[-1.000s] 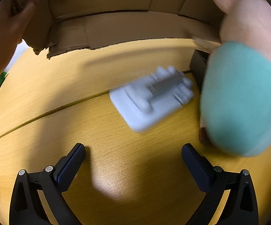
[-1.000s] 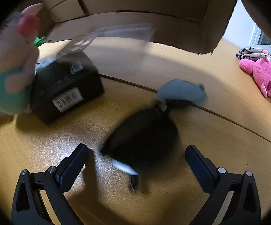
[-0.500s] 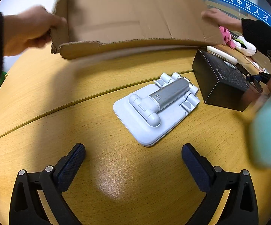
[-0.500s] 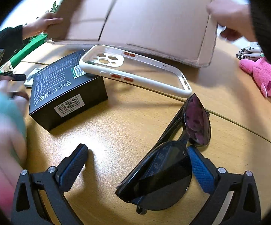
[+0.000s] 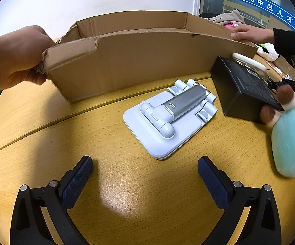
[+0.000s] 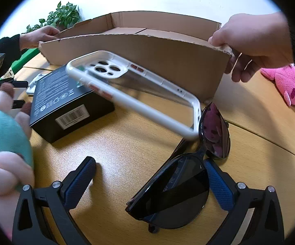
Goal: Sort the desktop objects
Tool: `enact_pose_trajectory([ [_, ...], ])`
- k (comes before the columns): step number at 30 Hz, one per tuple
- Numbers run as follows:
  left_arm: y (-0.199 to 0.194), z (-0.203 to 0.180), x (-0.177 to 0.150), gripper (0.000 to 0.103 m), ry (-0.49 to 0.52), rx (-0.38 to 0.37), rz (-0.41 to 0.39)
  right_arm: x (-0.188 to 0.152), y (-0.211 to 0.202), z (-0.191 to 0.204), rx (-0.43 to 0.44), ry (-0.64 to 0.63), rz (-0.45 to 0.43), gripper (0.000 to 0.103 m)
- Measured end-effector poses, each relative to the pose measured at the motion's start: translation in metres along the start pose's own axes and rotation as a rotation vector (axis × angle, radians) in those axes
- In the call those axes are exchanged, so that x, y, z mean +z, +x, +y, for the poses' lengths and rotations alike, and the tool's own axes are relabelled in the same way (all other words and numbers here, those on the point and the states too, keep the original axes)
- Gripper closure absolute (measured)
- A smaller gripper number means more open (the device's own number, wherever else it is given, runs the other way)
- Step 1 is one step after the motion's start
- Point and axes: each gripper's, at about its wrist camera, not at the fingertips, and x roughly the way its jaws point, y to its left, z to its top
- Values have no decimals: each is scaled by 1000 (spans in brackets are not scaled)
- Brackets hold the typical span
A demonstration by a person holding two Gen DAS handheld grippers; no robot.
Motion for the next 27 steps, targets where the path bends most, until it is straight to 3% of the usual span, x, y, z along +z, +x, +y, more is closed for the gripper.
enact_pose_trajectory([
  [27, 0, -1, 1, 0, 10, -7, 0, -2, 0, 2, -9, 12, 0, 0],
])
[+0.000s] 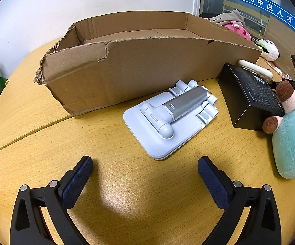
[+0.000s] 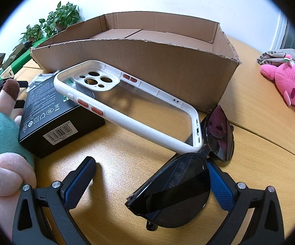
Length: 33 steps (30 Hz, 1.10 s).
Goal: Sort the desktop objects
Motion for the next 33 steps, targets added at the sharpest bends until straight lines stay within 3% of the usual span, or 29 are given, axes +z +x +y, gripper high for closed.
enact_pose_trajectory([
  [26, 0, 0, 0, 0, 11, -8, 0, 7, 2, 4, -31, 40, 0, 0],
  [33, 0, 0, 1, 0, 13, -9, 0, -8, -10, 2, -54, 65, 34, 0],
])
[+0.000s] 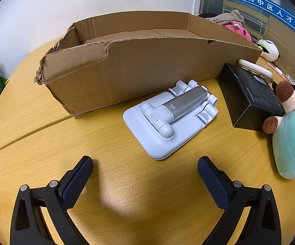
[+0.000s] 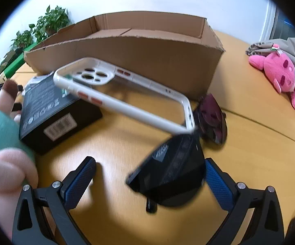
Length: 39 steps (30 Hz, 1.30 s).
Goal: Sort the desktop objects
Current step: 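Close both grippers around the plush pig toy on the table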
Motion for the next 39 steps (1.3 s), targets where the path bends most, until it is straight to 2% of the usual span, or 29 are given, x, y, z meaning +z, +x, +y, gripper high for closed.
enact_pose_trajectory([
  [2, 0, 0, 0, 0, 1, -1, 0, -5, -6, -5, -38, 17, 16, 1],
  [6, 0, 0, 0, 0, 3, -2, 0, -25, -29, -7, -155, -48, -14, 1],
  [14, 0, 0, 0, 0, 5, -4, 0, -58, -92, -13, -128, -54, -80, 1],
  [17, 0, 0, 0, 0, 8, -6, 0, -62, -110, -11, -54, -34, -100, 1],
  [20, 0, 0, 0, 0, 8, -6, 0, -63, -119, -5, 94, 30, -108, 1],
  [23, 3, 0, 3, 0, 1, 0, 0, -59, -109, 8, 260, 101, -93, 1],
  [26, 2, -4, 0, 0, -13, 11, 7, -56, -102, 32, 306, 86, -98, 1],
  [29, -2, -7, -3, 0, -63, 29, 34, -48, -105, 44, 409, 94, -127, 1],
  [30, -5, -6, -4, 0, -99, 16, 29, -46, -106, 48, 431, 89, -131, 1],
  [31, -10, -8, -6, 0, -142, -27, 18, -46, -105, 54, 439, 75, -123, 1],
  [33, -28, -14, -7, 0, -222, -139, -32, -47, -89, 72, 422, 17, -40, 1],
  [34, -39, -21, -5, 0, -235, -159, -65, -49, -81, 78, 412, -7, 2, 1],
  [37, -68, -50, 2, 0, -204, -228, -138, -57, -58, 93, 434, -22, 73, 1],
  [39, -73, -72, 9, 0, -182, -332, -141, -58, -52, 99, 427, -22, 71, 1],
])
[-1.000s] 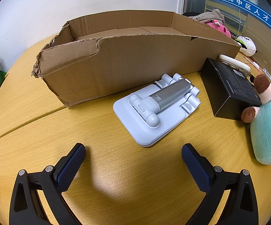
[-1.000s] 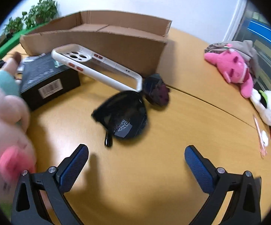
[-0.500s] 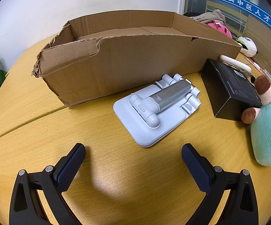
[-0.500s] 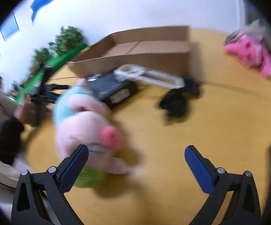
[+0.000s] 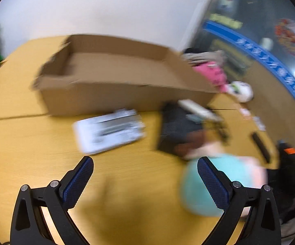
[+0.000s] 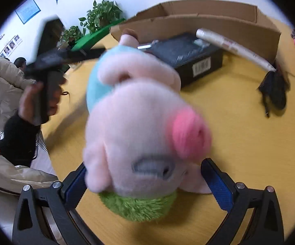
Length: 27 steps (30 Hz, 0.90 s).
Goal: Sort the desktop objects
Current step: 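Close both grippers around the plush pig toy on the table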
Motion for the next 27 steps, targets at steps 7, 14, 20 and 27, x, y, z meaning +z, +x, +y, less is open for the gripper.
enact_pose_trajectory([
  [7, 59, -11, -9, 0, -136, -258, 117, 1, 7, -5, 43, 22, -40, 1],
  [14, 72, -3, -12, 0, -200, -364, 164, -3, -5, -5, 9, -10, -114, 1],
  [20, 80, 1, -14, 0, -271, -461, 231, -6, -32, -17, -46, -11, -192, 7],
  [27, 81, -8, -18, 6, -279, -498, 196, -2, -28, -6, -48, -52, -187, 31],
])
